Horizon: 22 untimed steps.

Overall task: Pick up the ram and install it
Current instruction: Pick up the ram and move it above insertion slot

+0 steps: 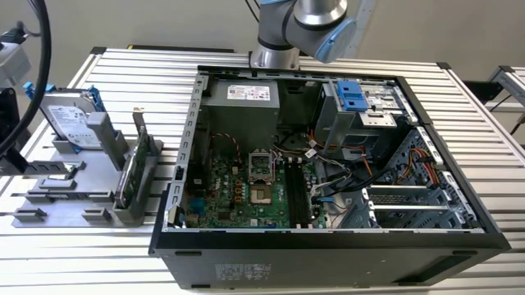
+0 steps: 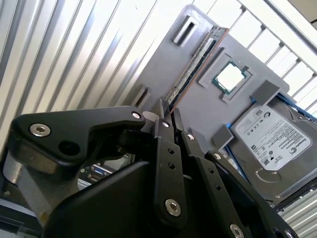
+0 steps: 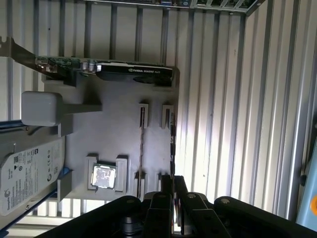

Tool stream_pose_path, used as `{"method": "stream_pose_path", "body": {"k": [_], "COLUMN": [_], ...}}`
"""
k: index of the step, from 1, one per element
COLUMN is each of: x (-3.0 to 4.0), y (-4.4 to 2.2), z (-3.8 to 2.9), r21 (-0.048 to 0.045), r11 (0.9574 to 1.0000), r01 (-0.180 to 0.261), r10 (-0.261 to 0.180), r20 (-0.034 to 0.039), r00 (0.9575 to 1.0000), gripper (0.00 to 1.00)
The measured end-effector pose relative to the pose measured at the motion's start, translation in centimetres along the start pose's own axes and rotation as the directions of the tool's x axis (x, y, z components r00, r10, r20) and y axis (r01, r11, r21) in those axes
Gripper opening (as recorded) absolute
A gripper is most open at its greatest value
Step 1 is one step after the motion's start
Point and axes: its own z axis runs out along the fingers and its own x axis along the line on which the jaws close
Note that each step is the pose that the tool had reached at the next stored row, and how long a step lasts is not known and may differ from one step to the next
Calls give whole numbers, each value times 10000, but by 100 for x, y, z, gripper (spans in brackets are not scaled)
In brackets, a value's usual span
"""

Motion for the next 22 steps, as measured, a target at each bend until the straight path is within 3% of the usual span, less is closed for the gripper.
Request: {"method": "stream_pose_path", "body": {"k": [22], "x": [-3], "y": [-1], "z": [-152], "r21": [-1], "r11": [10000], "r01": [-12], "r10": [12], "r20": [-1], "r00": [10000], "gripper": [0]}}
